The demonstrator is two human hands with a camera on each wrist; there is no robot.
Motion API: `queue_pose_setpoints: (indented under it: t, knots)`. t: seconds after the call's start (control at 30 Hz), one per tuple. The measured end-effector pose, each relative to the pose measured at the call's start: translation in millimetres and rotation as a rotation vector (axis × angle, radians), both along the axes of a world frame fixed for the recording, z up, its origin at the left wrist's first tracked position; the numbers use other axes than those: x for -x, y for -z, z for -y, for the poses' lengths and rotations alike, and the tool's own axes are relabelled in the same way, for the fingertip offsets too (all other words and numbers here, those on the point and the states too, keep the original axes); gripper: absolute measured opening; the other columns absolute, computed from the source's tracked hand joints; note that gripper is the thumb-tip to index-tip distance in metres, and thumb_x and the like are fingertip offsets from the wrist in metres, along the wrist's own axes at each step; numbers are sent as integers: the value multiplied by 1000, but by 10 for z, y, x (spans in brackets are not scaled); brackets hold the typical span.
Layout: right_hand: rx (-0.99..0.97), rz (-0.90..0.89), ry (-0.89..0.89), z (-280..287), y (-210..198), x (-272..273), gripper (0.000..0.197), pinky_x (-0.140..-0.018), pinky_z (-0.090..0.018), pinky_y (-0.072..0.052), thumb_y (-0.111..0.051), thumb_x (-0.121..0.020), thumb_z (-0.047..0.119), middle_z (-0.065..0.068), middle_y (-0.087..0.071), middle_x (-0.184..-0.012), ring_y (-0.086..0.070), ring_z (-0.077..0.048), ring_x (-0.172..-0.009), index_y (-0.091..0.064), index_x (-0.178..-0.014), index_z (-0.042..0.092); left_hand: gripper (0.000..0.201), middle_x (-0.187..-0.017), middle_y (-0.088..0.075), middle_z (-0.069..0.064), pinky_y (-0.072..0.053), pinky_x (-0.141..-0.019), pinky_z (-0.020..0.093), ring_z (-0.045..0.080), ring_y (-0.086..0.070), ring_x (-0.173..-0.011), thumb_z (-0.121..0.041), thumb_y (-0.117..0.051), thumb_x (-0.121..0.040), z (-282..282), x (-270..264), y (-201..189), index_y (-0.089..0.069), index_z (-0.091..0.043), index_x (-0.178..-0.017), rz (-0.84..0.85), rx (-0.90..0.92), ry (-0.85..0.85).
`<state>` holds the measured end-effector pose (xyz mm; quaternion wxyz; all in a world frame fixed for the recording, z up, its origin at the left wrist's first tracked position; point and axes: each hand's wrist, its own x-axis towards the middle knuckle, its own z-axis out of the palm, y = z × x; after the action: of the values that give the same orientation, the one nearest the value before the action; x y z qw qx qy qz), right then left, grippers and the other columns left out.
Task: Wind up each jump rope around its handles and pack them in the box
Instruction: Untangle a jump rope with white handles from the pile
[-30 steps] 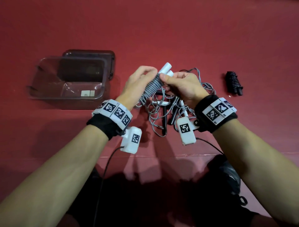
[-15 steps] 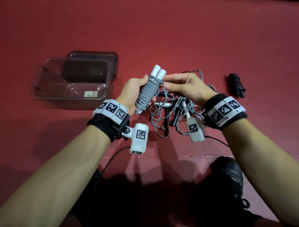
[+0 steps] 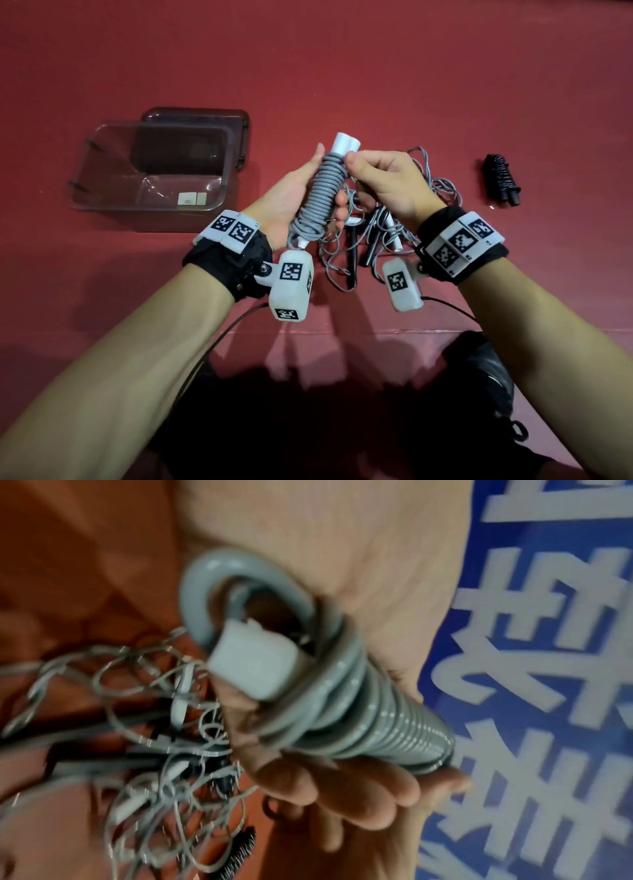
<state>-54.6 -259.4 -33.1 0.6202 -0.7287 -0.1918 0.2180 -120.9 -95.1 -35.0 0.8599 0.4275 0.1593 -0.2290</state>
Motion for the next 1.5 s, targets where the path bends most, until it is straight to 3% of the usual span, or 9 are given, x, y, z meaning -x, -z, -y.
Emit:
queue_pose_setpoints:
  t: [0.2, 0.53, 0.67, 0.87, 1.03, 1.17, 1.27, 1.4, 1.5]
  knots:
    - [86, 35, 212, -21, 53, 21, 52, -46, -27, -20, -78, -87, 42, -13, -41, -60, -28, -15, -47, -70, -76, -8, 46, -84, -74, 11, -59, -67, 48, 28, -72, -63, -58, -57, -97, 74, -37, 103, -60, -12, -105, 266, -733, -184]
    - [9, -48, 53, 24, -8, -99, 25, -42, -21, -27, -77, -90, 27, -19, -63, -76, -31, -11, -43, -80, -92, 3, 54, -74, -63, 18, -50, -43, 29, 24, -55, -52, -42, -44, -108, 83, 34, 91, -46, 8, -128, 216, -417, -248]
    - [-97, -145, -63, 110, 41, -115, 16, -49, -17, -32, -69, -92, 18, -3, -56, -62, -38, -6, -48, -77, -101, 7, 48, -75, -61, 17, -47, -43, 29, 23, -53, -49, -47, -38, -109, 19, 54, 54, -51, -3, -125, 201, -243, -173]
    - [-227, -250, -162, 108, 78, -92, 33, -72, -24, -49, -63, -91, 13, 5, -71, -85, -54, -12, -69, -64, -122, 5, 58, -64, -56, 6, -44, -45, 28, 15, -48, -43, -54, -27, -108, -18, 52, -22, -64, -8, -101, 100, -29, -110]
    - [-188, -331, -248, 75, 123, -12, 42, -69, -25, -46, -55, -101, 20, -4, -68, -92, -57, -18, -78, -54, -140, 5, 57, -62, -57, 8, -47, -47, 28, 18, -50, -44, -55, -34, -105, -58, 81, -68, -63, -7, -94, 28, 51, -12]
    - [-133, -249, -139, 37, 159, 7, 28, -61, -22, -40, -57, -101, 31, -1, -58, -77, -53, -15, -69, -74, -116, 15, 59, -80, -66, 16, -51, -47, 28, 23, -59, -59, -58, -40, -104, -39, -9, -36, -67, -6, -109, -2, -106, -55]
    - [-134, -255, 41, -26, 187, 18, 22, -53, -20, -40, -73, -85, 38, -7, -57, -82, -50, -9, -60, -81, -94, 20, 51, -89, -65, 17, -57, -50, 36, 24, -62, -55, -58, -49, -102, 54, -85, 103, -60, -10, -114, 59, -475, -334]
    - [-130, -262, 182, -120, 108, 77, 19, -46, -22, -31, -76, -90, 28, -7, -56, -73, -40, -10, -53, -78, -85, 9, 39, -99, -67, 14, -61, -54, 48, 32, -72, -71, -67, -57, -90, 117, -42, 153, -49, -29, -95, 304, -745, -460]
    - [-122, -317, 264, -165, 66, 97, 31, -41, -22, -30, -83, -80, 35, -6, -59, -62, -49, -24, -62, -67, -68, 12, 37, -109, -68, 11, -61, -63, 53, 39, -73, -83, -53, -74, -87, 80, -46, 151, -54, -25, -100, 357, -751, -410]
